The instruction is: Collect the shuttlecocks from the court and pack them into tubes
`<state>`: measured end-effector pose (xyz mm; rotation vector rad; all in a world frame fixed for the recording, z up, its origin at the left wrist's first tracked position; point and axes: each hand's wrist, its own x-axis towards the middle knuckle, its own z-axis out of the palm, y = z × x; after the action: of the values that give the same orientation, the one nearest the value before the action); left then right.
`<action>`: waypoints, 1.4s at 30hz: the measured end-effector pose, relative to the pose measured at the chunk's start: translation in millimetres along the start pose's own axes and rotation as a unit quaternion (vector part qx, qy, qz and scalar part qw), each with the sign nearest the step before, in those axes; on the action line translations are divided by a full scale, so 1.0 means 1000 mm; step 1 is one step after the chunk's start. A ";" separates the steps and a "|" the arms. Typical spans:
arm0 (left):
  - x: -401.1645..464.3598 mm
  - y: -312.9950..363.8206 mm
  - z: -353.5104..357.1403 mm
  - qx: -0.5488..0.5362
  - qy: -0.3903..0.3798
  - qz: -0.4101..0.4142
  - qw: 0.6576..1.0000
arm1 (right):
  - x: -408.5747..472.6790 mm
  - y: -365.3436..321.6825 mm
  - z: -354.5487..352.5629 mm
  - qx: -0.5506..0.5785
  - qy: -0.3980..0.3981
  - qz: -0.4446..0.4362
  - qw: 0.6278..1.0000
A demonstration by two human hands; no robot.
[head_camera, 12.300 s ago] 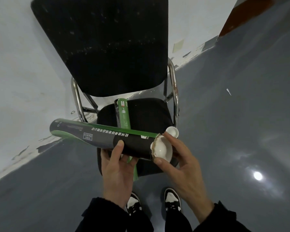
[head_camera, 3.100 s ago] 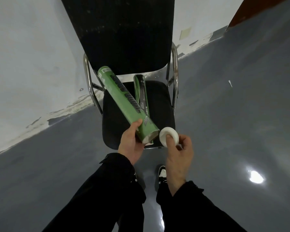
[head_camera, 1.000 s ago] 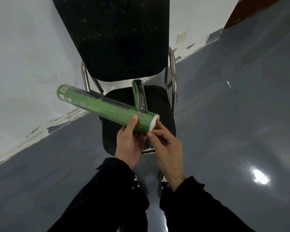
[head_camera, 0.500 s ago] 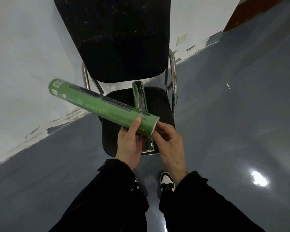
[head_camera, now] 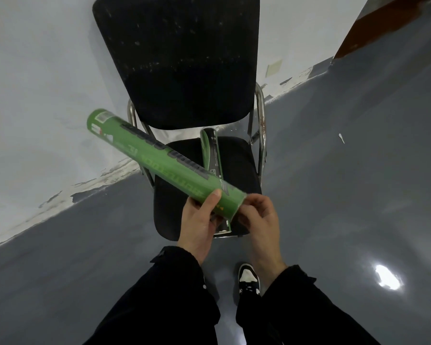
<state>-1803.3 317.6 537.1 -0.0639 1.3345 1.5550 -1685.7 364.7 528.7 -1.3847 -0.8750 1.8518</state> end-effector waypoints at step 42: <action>0.134 -0.077 -0.153 0.480 0.091 -0.074 0.870 | 0.057 0.125 0.042 -0.317 -0.079 0.152 0.933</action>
<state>-1893.5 277.0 343.4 0.3090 2.0667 0.6301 -1753.3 335.7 405.7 -1.8561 -1.5080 2.0221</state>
